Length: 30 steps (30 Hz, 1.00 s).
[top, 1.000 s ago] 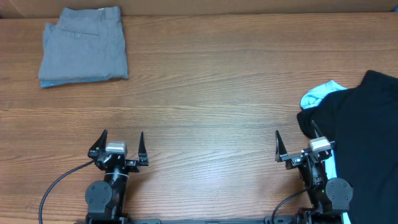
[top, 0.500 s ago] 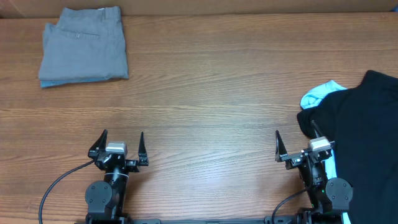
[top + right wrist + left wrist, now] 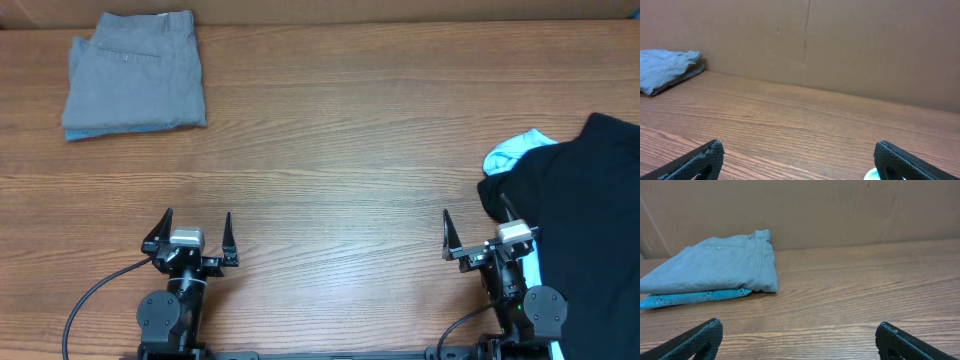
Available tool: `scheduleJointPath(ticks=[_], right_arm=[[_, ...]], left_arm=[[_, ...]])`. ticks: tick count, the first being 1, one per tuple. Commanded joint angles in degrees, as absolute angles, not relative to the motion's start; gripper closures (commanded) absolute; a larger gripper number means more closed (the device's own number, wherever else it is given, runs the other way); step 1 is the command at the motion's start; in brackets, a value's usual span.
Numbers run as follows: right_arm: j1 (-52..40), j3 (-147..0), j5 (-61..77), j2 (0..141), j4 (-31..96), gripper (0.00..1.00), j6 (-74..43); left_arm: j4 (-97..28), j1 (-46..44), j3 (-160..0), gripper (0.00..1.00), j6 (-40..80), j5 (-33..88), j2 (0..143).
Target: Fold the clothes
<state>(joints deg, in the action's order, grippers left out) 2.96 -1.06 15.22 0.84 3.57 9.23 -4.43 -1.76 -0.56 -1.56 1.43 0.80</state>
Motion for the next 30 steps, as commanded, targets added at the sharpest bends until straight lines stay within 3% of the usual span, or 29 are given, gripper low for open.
scheduleJointPath(ticks=[1,11,19,23,30], right_arm=[[3.18,-0.45,15.68,0.16,3.25,0.0,9.26],[3.18,-0.45,16.08,0.16,3.25,0.0,8.93],[3.18,-0.45,29.58,0.16,2.63,0.0,-2.22],[3.18,-0.84,32.71,0.16,2.9,0.0,-5.67],[3.18,-6.31,31.31,0.19,6.31,0.0,-7.51]], left_arm=[[-4.38,-1.52,-0.27,0.0,-0.84,1.04,0.36],[-4.4,-1.52,-0.27,0.0,-0.47,1.48,0.36],[-3.57,-1.52,-0.51,0.0,15.31,9.65,0.38],[-3.64,-1.52,-2.57,0.0,15.25,15.11,0.38],[-10.9,-1.52,-12.47,0.0,9.74,14.41,0.58]])
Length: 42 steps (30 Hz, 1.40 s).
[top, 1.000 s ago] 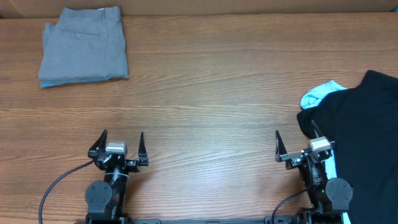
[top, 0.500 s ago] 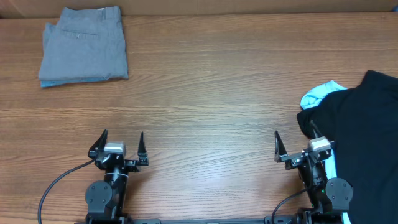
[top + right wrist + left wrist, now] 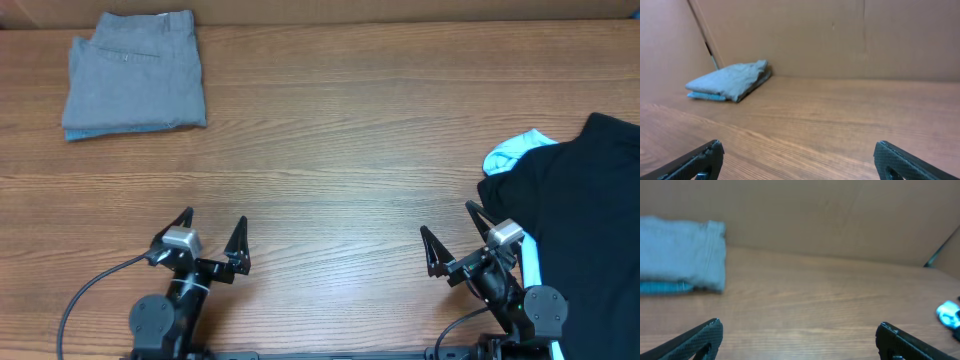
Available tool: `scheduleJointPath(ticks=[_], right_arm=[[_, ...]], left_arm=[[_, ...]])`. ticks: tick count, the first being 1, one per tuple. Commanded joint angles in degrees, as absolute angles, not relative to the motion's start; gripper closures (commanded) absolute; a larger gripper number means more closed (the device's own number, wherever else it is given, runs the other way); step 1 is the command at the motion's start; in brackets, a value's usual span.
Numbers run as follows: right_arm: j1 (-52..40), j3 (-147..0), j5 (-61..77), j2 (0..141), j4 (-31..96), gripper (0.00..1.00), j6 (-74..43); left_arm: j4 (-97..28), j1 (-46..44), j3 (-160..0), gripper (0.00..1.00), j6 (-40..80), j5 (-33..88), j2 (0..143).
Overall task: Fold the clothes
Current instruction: 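Move the right gripper to the black shirt on the right pile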
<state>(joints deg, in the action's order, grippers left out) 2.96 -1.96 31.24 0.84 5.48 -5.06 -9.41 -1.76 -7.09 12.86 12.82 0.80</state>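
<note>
A heap of unfolded clothes lies at the table's right edge: a black garment (image 3: 590, 210) over a light blue one (image 3: 512, 150). A folded grey garment (image 3: 135, 70) rests on a folded blue one at the far left corner, also visible as the grey pile (image 3: 680, 255) and the grey stack (image 3: 730, 80). My left gripper (image 3: 212, 232) is open near the front edge, turned a little to the right. My right gripper (image 3: 450, 222) is open, turned to the left, just beside the black garment. Neither holds anything.
A brown cardboard wall (image 3: 820, 215) runs along the back of the wooden table (image 3: 340, 130). A black cable (image 3: 85, 295) loops from the left arm's base.
Both wrists have turned inward: the left gripper now faces right of the grey stack, and the right gripper faces left toward that stack. Both stay open and the clothes have not moved.
</note>
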Motion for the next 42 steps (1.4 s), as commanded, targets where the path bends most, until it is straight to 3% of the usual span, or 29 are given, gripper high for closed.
scheduleJointPath(ticks=[1,11,19,25,32,38,42], right_arm=[[3.18,-8.08,30.11,0.34,8.99,0.0,-8.49],[3.18,-28.32,27.88,14.68,30.92,0.0,-8.78],[3.18,-47.18,26.98,36.42,41.6,0.0,-8.56],[3.18,-60.14,26.59,54.72,52.14,0.0,-0.43],[3.25,-62.52,26.85,68.62,53.58,0.0,-0.23],[7.07,-64.23,18.22,77.82,48.97,0.0,-14.35],[10.07,-64.38,20.56,80.55,45.04,0.0,-14.41]], left_arm=[[-12.38,-1.52,-14.15,0.0,9.54,14.37,0.97],[-23.7,-1.52,-30.98,0.0,9.19,9.39,15.92],[-36.6,-1.52,-52.07,0.0,9.19,10.15,38.28],[-51.11,-1.52,-65.8,0.0,9.23,10.59,53.17],[-56.69,-1.52,-68.2,0.0,9.21,11.27,62.3],[-58.33,-1.52,-68.2,0.0,9.19,18.65,65.8],[-57.71,-1.52,-68.2,0.0,9.19,19.33,66.02]])
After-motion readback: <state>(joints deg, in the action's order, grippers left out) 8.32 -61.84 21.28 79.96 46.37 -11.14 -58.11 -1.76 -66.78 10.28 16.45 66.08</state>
